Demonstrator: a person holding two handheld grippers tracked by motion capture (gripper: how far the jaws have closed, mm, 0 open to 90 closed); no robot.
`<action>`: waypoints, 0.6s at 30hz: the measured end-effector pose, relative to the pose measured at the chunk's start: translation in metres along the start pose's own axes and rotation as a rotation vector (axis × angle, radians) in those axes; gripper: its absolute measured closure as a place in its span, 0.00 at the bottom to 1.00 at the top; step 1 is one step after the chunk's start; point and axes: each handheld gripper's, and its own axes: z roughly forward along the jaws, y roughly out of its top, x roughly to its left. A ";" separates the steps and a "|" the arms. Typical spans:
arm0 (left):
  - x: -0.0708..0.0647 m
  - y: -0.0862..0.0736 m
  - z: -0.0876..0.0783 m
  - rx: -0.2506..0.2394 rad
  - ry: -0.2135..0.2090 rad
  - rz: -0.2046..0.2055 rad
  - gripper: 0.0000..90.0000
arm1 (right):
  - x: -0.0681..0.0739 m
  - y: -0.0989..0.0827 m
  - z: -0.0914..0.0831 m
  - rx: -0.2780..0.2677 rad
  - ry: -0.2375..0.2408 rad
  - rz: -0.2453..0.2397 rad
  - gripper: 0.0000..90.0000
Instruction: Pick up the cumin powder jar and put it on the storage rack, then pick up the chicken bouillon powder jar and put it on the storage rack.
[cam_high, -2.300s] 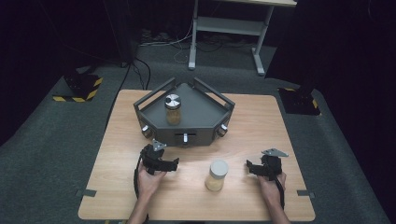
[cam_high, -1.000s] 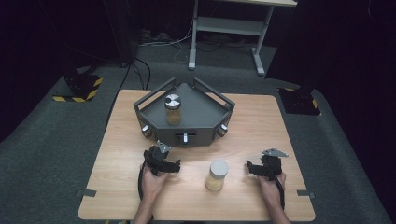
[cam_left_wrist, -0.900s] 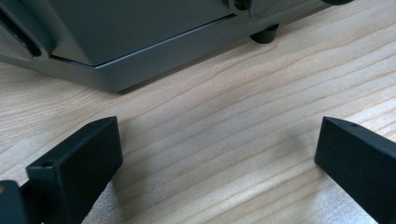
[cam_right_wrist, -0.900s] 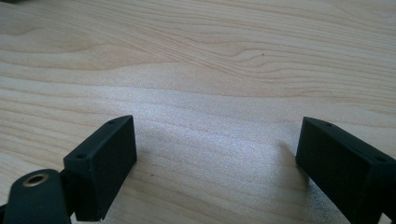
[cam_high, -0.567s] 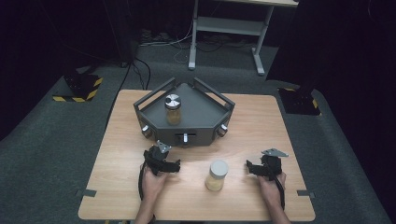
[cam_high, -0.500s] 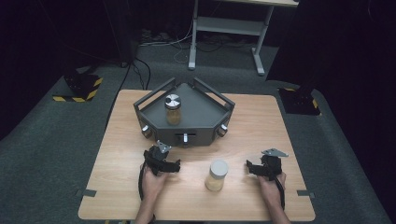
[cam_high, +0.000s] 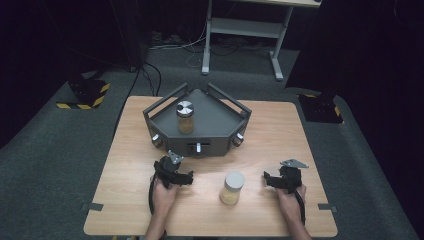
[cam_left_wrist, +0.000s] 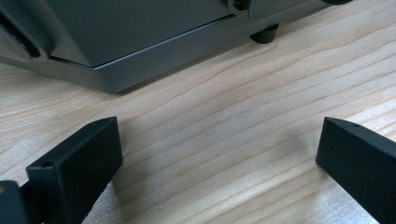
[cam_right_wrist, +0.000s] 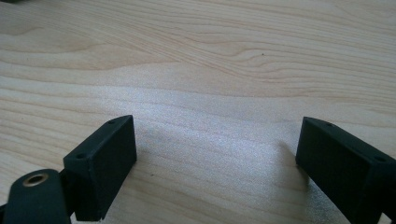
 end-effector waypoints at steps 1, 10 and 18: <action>0.000 0.000 0.000 0.000 0.000 0.000 0.00 | 0.000 0.000 0.000 0.000 0.000 0.001 0.13; 0.000 0.000 0.000 0.001 0.000 0.000 0.00 | 0.000 0.000 0.000 0.000 0.000 0.001 0.13; 0.000 0.000 0.000 0.001 0.000 0.000 0.00 | 0.001 0.001 0.000 0.003 -0.002 0.000 0.12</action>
